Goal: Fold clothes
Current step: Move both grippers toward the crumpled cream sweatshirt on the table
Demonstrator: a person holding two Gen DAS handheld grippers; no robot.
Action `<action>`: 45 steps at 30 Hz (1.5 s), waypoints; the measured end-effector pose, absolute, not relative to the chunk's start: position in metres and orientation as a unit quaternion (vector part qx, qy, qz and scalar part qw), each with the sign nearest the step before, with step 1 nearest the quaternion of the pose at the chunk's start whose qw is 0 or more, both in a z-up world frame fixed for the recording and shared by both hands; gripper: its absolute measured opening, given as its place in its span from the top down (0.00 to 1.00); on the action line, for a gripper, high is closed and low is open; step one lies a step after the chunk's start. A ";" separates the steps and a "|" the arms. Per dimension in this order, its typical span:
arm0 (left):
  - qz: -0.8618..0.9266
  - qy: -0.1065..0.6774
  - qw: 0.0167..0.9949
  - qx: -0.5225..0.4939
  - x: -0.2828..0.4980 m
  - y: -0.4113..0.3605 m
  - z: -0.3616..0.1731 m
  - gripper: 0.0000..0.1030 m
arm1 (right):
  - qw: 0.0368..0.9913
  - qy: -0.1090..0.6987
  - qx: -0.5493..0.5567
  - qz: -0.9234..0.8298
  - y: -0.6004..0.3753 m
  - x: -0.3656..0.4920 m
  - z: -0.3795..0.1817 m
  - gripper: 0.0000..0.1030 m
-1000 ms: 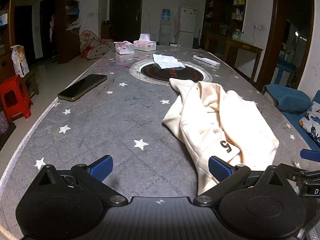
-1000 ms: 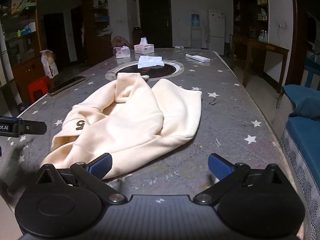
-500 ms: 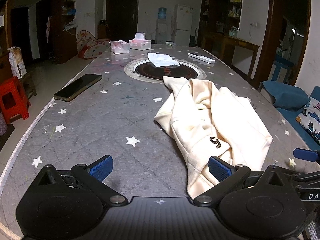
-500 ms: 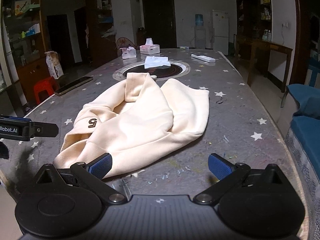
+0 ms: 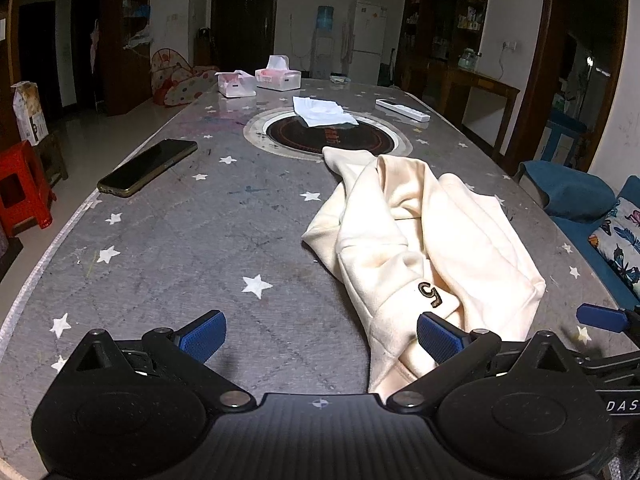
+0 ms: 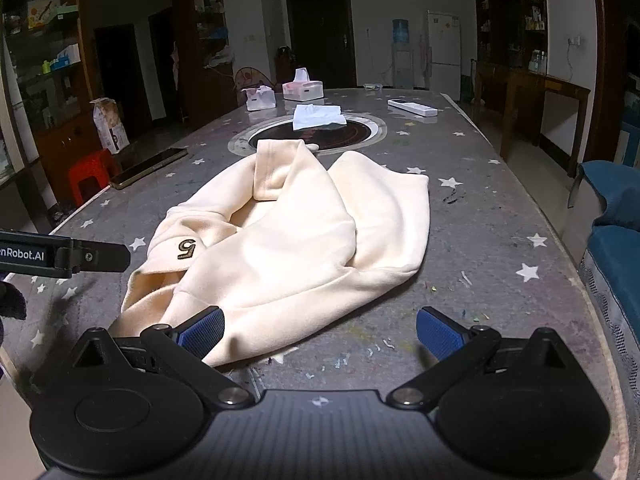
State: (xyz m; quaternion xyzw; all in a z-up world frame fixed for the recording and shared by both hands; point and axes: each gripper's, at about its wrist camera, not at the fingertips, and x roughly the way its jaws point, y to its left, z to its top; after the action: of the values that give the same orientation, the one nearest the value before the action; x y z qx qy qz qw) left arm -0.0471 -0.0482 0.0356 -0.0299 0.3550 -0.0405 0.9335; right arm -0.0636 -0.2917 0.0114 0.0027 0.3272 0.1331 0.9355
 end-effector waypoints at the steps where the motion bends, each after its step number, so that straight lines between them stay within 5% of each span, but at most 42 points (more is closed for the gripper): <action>1: -0.041 0.356 0.933 -0.031 -0.047 -0.048 0.036 0.00 | 0.935 0.327 0.003 0.134 -0.291 -0.063 0.012 0.00; 45: -0.052 0.354 0.933 -0.021 -0.014 -0.056 0.044 0.00 | 0.938 0.313 -0.002 0.149 -0.280 -0.035 0.029 0.00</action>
State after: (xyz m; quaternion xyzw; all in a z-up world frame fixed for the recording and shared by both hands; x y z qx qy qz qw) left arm -0.0143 -0.0563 0.0440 -0.0209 0.3542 -0.0517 0.9335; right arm -0.0347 -0.2797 0.0287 -0.0017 0.3133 0.1489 0.9379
